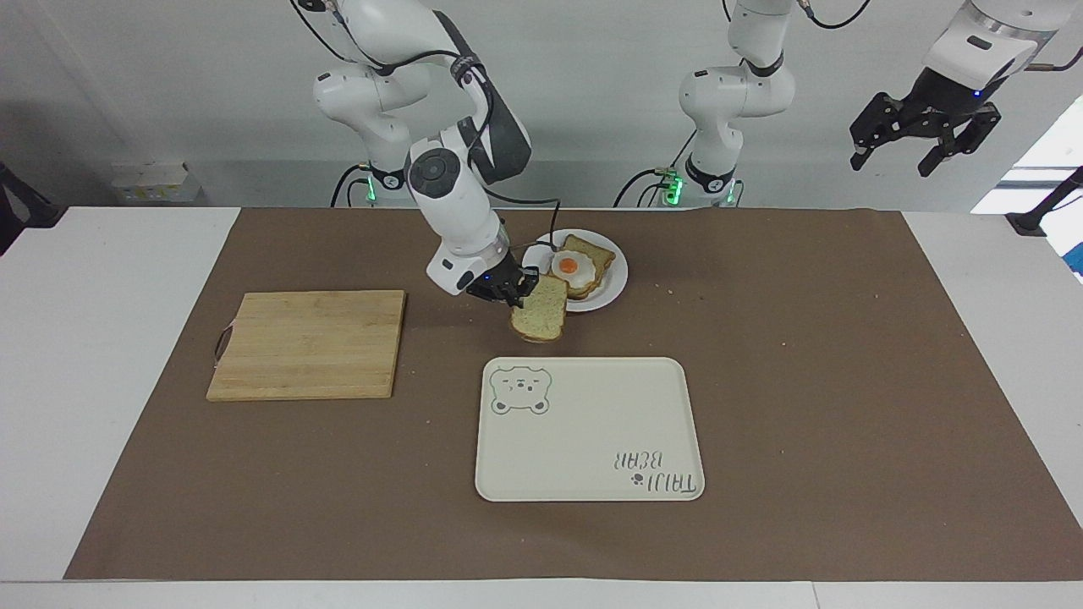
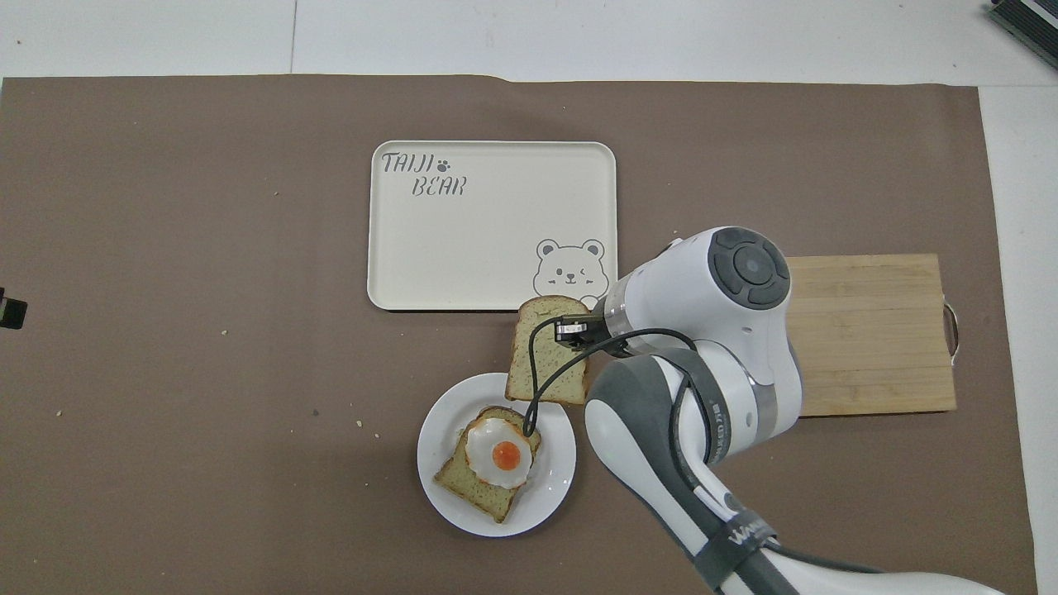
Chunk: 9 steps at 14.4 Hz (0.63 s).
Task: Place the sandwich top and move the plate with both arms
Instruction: 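Carry the bread slice with the right gripper over the egg plate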
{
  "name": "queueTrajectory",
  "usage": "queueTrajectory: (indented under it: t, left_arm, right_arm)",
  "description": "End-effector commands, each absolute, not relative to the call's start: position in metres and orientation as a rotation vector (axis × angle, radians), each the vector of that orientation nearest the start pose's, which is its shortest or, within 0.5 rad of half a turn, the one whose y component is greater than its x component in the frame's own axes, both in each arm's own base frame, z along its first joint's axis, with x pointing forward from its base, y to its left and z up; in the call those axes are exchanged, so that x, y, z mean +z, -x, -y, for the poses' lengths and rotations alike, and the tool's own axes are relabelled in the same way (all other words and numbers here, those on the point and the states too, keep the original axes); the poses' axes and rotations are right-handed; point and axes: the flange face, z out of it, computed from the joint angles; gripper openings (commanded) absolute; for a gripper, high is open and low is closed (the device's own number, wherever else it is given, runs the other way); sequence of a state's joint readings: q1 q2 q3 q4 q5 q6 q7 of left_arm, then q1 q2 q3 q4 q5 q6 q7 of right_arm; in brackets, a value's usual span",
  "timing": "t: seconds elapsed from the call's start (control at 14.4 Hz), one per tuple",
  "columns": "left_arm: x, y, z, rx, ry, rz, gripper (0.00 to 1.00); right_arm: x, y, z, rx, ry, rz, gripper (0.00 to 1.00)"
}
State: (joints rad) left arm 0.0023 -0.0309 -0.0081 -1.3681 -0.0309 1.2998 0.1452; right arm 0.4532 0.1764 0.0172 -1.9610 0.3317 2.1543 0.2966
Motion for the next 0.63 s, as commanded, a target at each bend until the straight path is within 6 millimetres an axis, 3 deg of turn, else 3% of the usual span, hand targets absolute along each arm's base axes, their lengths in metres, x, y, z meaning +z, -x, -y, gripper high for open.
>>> queueTrajectory:
  t: [0.0,0.28,0.56]
  left_arm:
    - [0.710,-0.503,0.005,0.065,3.167,-0.240,1.00]
    - [0.710,-0.503,0.005,0.064,3.167,-0.237,1.00]
    - [0.710,-0.503,0.005,0.065,3.167,-0.240,1.00]
  right_arm:
    - [0.388,-0.510,-0.295,0.166,2.848,-0.006,0.00]
    - [0.363,-0.469,-0.344,0.251,2.830,0.085,0.00]
    - [0.359,-0.461,-0.345,0.267,2.834,0.113,0.00]
